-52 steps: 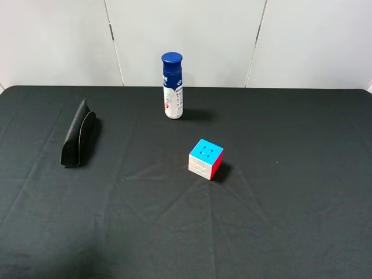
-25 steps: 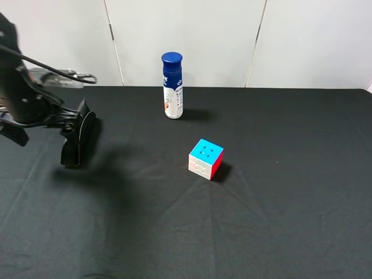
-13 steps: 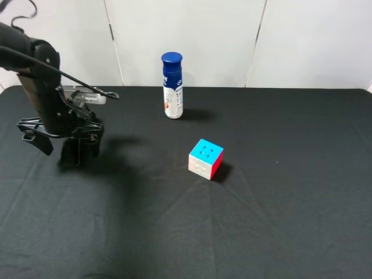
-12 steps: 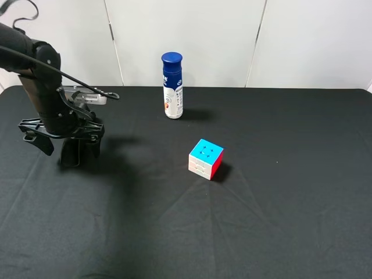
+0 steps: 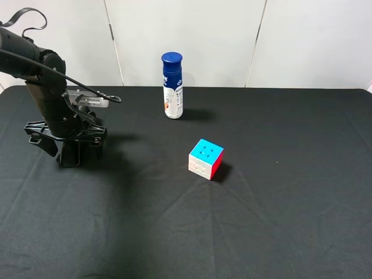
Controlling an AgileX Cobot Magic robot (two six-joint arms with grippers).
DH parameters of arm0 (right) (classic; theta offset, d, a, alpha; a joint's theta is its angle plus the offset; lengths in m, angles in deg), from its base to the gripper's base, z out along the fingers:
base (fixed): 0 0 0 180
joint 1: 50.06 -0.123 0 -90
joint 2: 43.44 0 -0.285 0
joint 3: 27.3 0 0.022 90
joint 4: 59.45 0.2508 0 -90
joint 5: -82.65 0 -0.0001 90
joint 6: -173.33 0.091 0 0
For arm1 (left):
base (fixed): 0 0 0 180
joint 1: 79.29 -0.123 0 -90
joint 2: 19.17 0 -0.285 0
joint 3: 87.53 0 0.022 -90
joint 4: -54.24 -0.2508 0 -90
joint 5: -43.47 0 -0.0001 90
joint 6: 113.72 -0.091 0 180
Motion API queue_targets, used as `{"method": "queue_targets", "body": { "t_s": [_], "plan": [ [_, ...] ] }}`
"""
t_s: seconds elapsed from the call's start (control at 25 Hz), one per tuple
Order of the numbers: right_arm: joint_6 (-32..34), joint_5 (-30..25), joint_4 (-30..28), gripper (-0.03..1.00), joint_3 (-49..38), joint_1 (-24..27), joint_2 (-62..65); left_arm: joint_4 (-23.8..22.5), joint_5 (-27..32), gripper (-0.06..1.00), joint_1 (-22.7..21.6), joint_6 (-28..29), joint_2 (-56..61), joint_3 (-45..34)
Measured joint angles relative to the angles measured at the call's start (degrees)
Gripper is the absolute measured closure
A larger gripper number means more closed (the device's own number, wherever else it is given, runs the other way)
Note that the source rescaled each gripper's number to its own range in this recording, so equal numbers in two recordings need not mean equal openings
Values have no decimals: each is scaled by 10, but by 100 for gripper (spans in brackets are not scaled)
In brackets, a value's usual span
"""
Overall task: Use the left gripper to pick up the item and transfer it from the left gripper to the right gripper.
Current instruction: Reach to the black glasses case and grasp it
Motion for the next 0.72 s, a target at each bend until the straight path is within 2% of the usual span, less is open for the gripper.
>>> {"method": "queue_targets", "body": {
  "t_s": [0.08,0.2,0.6,0.72],
  "plan": [
    [0,0,0,-3,0,0,0,0,-1,-4,0,0,0,0],
    [0,0,0,-3,0,0,0,-1,-2,6,0,0,0,0],
    [0,0,0,-3,0,0,0,-1,-2,56,0,0,0,0],
    [0,0,0,-3,0,0,0,-1,-2,78,0,0,0,0]
  ]
}}
